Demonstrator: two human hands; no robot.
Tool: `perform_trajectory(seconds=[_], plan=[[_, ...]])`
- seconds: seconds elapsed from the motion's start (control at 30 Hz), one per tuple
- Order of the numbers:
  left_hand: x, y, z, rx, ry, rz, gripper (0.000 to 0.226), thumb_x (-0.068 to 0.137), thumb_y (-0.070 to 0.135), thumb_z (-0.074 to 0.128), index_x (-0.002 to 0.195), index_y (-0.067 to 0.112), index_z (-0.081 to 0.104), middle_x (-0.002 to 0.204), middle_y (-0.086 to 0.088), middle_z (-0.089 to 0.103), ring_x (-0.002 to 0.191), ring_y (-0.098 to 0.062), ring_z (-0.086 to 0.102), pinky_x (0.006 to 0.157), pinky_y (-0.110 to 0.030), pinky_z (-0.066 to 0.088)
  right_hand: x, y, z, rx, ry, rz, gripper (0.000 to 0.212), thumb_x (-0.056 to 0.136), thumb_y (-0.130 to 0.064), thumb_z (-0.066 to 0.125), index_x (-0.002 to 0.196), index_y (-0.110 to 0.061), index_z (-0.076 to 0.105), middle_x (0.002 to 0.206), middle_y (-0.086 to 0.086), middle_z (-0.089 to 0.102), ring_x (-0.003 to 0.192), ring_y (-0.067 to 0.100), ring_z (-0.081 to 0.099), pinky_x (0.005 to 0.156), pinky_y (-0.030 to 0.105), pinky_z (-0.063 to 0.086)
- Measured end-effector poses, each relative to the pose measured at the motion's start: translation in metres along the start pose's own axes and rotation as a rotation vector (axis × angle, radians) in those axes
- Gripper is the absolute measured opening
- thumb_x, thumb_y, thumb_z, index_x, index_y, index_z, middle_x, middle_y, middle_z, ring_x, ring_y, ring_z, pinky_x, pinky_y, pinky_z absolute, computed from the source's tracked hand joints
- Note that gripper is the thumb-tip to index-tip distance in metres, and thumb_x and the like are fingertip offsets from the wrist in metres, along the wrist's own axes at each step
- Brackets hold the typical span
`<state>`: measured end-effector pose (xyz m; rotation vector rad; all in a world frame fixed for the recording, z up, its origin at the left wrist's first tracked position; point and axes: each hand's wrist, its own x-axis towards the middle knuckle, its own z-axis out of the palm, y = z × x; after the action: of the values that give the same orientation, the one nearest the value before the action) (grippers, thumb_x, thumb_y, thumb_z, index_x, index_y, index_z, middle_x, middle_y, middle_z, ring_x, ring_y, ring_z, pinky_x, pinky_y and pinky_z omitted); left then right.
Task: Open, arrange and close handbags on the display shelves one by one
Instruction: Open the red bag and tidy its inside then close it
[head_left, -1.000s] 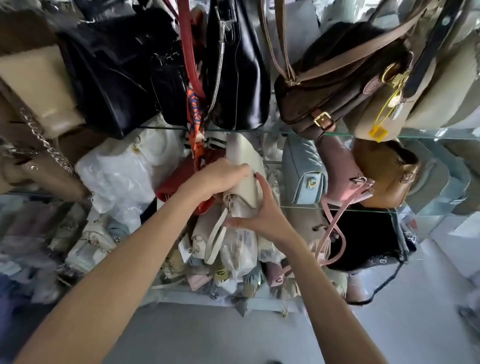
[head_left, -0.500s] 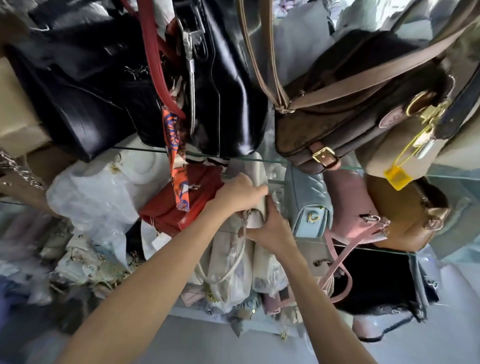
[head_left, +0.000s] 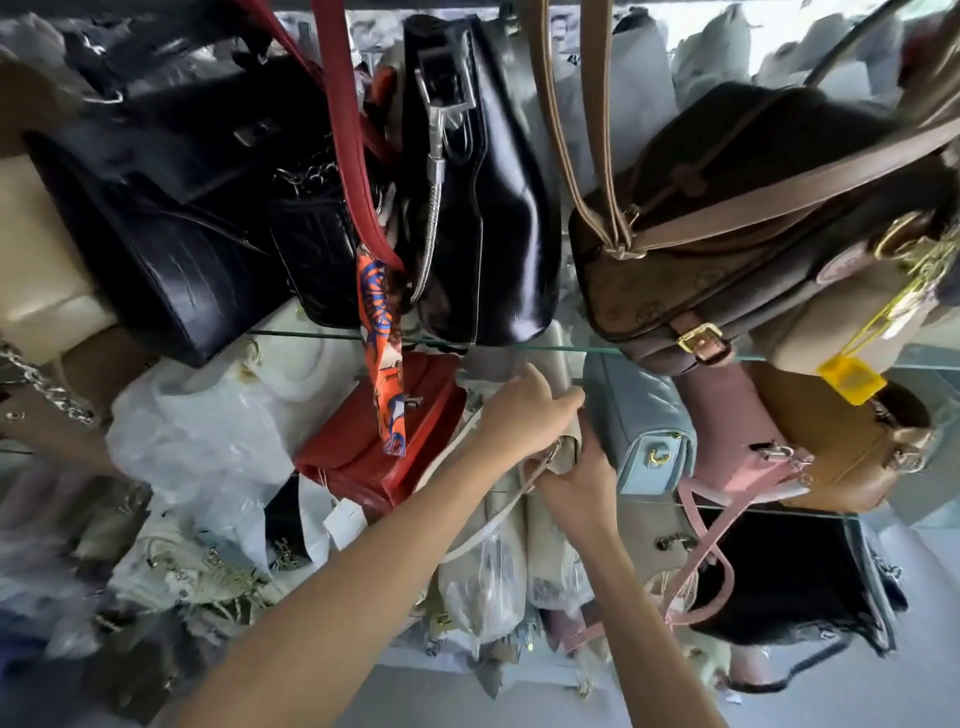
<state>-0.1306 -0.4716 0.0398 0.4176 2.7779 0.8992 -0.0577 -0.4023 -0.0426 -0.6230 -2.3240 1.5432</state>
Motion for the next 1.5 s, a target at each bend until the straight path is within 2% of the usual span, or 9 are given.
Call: perform_trajectory(seconds=[0.2,0.4,0.6,0.7,0.8,0.9,1.0,1.23,1.5], plan=[[0.007,-0.006,-0.003,-0.01,-0.049,0.023,0.077,0.097,0.065,0.045,0.141,0.001,0.043,0.14,-0.022,0.057,0.127,-0.038,0.056,0.095,-0.042,0.045,-0.003,-0.013,-0.011,0.074,-0.056,0.052,0.088,0.079,-0.013,0.081,0.151,-0.035,0.036,0.095,-0.021,0.062,0.083,-0.002,0.059,0.058,0.008,0.044],[0.014,-0.057,-0.035,0.078,0.08,0.152,0.045,0.102,0.057,0.043,0.121,0.022,0.066,0.124,-0.007,0.069,0.114,-0.028,0.064,0.084,-0.035,0.046,0.001,-0.024,-0.031,0.013,-0.138,0.003,0.103,0.064,-0.016,0.087,0.154,-0.026,0.038,0.134,-0.01,0.062,0.124,0.016,0.061,0.098,0.036,0.054],[0.138,-0.23,-0.012,-0.17,0.233,0.1,0.014,0.092,0.012,0.074,0.104,0.005,0.073,0.1,0.003,0.063,0.092,-0.01,0.057,0.09,-0.011,0.035,-0.022,-0.071,-0.032,-0.01,0.196,-0.265,0.037,0.088,-0.012,0.063,0.123,-0.023,0.061,0.111,-0.016,0.061,0.101,0.002,0.056,0.09,0.026,0.043],[0.145,-0.285,-0.041,-0.485,0.146,-0.073,0.043,0.085,0.057,0.079,0.119,0.037,0.063,0.116,0.004,0.064,0.121,-0.024,0.061,0.102,-0.039,0.038,-0.03,-0.088,-0.008,-0.074,0.151,-0.398,0.035,0.089,-0.011,0.067,0.121,-0.022,0.072,0.118,-0.011,0.064,0.101,0.004,0.061,0.092,0.02,0.047],[0.015,-0.197,-0.099,-0.222,0.084,-0.023,0.05,0.108,0.028,0.049,0.148,-0.001,0.041,0.156,-0.025,0.041,0.145,-0.03,0.042,0.113,-0.027,0.023,-0.022,-0.103,0.026,-0.073,-0.009,-0.377,0.023,0.09,-0.013,0.069,0.108,-0.023,0.078,0.104,-0.007,0.07,0.088,0.003,0.067,0.084,0.01,0.047],[-0.009,-0.158,-0.12,-0.286,0.022,0.087,0.1,0.085,0.077,0.052,0.137,-0.008,0.054,0.143,-0.027,0.056,0.14,-0.036,0.05,0.105,-0.016,0.033,-0.014,-0.109,0.058,-0.138,-0.15,-0.319,0.019,0.093,-0.013,0.066,0.105,-0.016,0.08,0.1,0.0,0.078,0.091,0.012,0.07,0.085,0.02,0.048],[-0.024,-0.152,-0.117,-0.387,0.047,-0.06,0.043,0.106,0.016,0.055,0.141,-0.008,0.05,0.14,-0.021,0.058,0.132,-0.031,0.056,0.062,0.004,0.036,-0.008,-0.101,0.079,-0.211,-0.204,-0.268,0.025,0.096,-0.015,0.061,0.115,-0.012,0.077,0.106,0.012,0.076,0.112,0.02,0.06,0.091,0.027,0.042],[-0.01,-0.181,-0.099,-0.753,-0.156,-0.358,0.019,0.085,0.023,0.083,0.091,0.012,0.068,0.065,-0.004,0.075,0.051,-0.011,0.07,0.044,-0.018,0.05,-0.001,-0.085,0.063,-0.289,-0.208,-0.116,0.058,0.097,-0.042,0.066,0.147,-0.017,0.051,0.138,0.009,0.065,0.135,0.03,0.053,0.105,0.029,0.036],[-0.017,-0.164,-0.101,-0.607,-0.289,-0.179,0.103,0.055,0.034,0.103,0.142,0.027,0.051,0.117,-0.014,0.075,0.099,-0.034,0.076,0.086,-0.056,0.062,0.003,-0.074,0.056,-0.04,-0.152,0.125,0.096,0.083,-0.064,0.073,0.155,-0.018,0.03,0.136,0.01,0.063,0.128,0.032,0.059,0.103,0.034,0.046]])
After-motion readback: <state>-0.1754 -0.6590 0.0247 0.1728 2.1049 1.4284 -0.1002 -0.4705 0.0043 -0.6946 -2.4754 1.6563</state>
